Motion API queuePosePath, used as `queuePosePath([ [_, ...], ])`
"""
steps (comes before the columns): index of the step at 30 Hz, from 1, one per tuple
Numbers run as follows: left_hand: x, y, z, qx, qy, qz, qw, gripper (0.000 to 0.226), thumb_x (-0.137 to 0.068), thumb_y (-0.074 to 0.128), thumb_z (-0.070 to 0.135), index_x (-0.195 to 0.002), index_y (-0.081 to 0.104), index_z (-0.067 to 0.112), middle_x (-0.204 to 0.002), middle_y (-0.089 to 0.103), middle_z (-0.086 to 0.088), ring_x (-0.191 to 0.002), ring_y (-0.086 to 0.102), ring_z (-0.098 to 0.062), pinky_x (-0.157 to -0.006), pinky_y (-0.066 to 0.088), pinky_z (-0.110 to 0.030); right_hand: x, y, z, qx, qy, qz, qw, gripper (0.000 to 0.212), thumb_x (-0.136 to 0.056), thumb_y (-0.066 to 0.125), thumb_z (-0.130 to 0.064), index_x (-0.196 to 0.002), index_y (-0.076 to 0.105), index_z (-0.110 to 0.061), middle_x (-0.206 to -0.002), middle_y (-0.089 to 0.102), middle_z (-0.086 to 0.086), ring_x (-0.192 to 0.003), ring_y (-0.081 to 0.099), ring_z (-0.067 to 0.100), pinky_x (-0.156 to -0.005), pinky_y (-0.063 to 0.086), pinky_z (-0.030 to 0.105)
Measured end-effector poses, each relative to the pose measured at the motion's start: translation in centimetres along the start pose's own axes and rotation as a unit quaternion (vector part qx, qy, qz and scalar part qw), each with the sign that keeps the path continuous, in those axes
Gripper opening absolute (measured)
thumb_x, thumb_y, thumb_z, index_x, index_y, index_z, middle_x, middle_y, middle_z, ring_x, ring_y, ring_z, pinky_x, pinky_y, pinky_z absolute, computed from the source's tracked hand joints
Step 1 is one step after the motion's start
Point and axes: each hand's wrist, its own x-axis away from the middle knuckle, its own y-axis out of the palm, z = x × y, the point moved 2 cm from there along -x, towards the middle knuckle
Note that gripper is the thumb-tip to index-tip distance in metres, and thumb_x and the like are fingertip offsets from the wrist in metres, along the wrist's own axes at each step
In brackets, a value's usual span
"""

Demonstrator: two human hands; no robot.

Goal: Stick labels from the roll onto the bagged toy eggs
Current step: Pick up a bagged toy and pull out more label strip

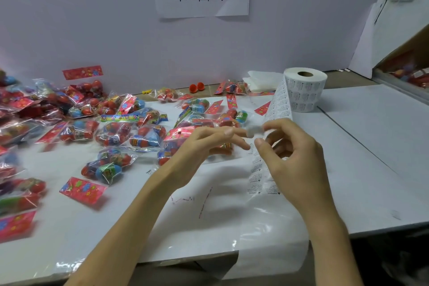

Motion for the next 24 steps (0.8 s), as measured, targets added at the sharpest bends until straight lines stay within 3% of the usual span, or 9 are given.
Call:
queuePosePath([
  [3,-0.3,-0.5,-0.4,-0.012,0.029,0.011,0.999,0.032,-0.083,0.064,0.037,-0.101,0.076,0.014,-0.111,0.078,0.000,-0.107,0.072,-0.018,-0.092,0.054,-0.035,-0.1,-0.2,0.2,0.003,0.008,0.014,1.000,0.016,-0.090,0.075,-0.017,-0.088,0.063,-0.028,-0.073,0.063,-0.010,-0.062,0.059,0.010,-0.059,0.044,0.012],
  [6,-0.7,-1.4,-1.0,-0.033,0.059,0.041,0.997,0.035,-0.089,0.065,0.033,-0.113,0.074,0.008,-0.117,0.076,-0.007,-0.109,0.072,-0.027,-0.091,0.057,-0.036,-0.1,-0.2,0.2,0.007,0.000,0.006,1.000,0.017,-0.090,0.075,-0.017,-0.080,0.064,-0.026,-0.071,0.064,-0.010,-0.059,0.058,0.010,-0.057,0.044,0.012],
  [10,-0.7,-1.4,-0.9,-0.069,0.071,0.039,0.994,0.030,-0.090,0.070,0.029,-0.115,0.077,0.013,-0.115,0.078,-0.001,-0.111,0.072,-0.019,-0.087,0.057,-0.027,0.1,0.3,0.2,0.024,0.000,-0.023,0.999,0.012,-0.090,0.075,-0.024,-0.083,0.066,-0.028,-0.073,0.063,-0.011,-0.062,0.059,0.012,-0.056,0.044,0.011],
  [14,-0.7,-0.9,-1.3,-0.095,0.059,0.018,0.994,0.023,-0.087,0.076,0.032,-0.101,0.082,0.014,-0.112,0.077,-0.002,-0.110,0.070,-0.024,-0.098,0.058,-0.042,0.1,0.3,0.4,0.032,-0.003,-0.030,0.999,0.011,-0.090,0.074,-0.026,-0.085,0.066,-0.031,-0.075,0.063,-0.013,-0.061,0.058,0.010,-0.053,0.042,0.009],
  [17,-0.7,-0.7,-1.0,-0.089,0.057,0.021,0.994,0.026,-0.085,0.075,0.035,-0.099,0.082,0.015,-0.111,0.077,-0.002,-0.108,0.071,-0.025,-0.099,0.058,-0.045,0.1,0.4,0.5,0.035,-0.002,-0.037,0.999,0.012,-0.090,0.074,-0.026,-0.086,0.066,-0.033,-0.077,0.063,-0.014,-0.062,0.059,0.010,-0.053,0.042,0.008],
  [21,-0.7,-1.0,-1.2,-0.073,0.053,0.026,0.996,0.016,-0.088,0.074,0.021,-0.099,0.081,0.011,-0.111,0.077,-0.007,-0.108,0.070,-0.029,-0.099,0.058,-0.046,0.1,0.7,0.9,0.037,0.016,-0.044,0.998,0.015,-0.090,0.074,-0.026,-0.096,0.066,-0.036,-0.081,0.063,-0.016,-0.061,0.058,0.011,-0.053,0.043,0.010],
  [24,-0.7,-1.1,-1.3,-0.068,0.056,0.020,0.996,0.009,-0.093,0.073,0.008,-0.099,0.080,0.006,-0.112,0.077,-0.010,-0.106,0.071,-0.027,-0.090,0.058,-0.038,0.0,1.0,1.1,0.043,0.033,-0.063,0.997,0.037,-0.091,0.073,-0.027,-0.120,0.060,-0.046,-0.088,0.063,-0.018,-0.062,0.060,0.009,-0.057,0.047,0.011],
])
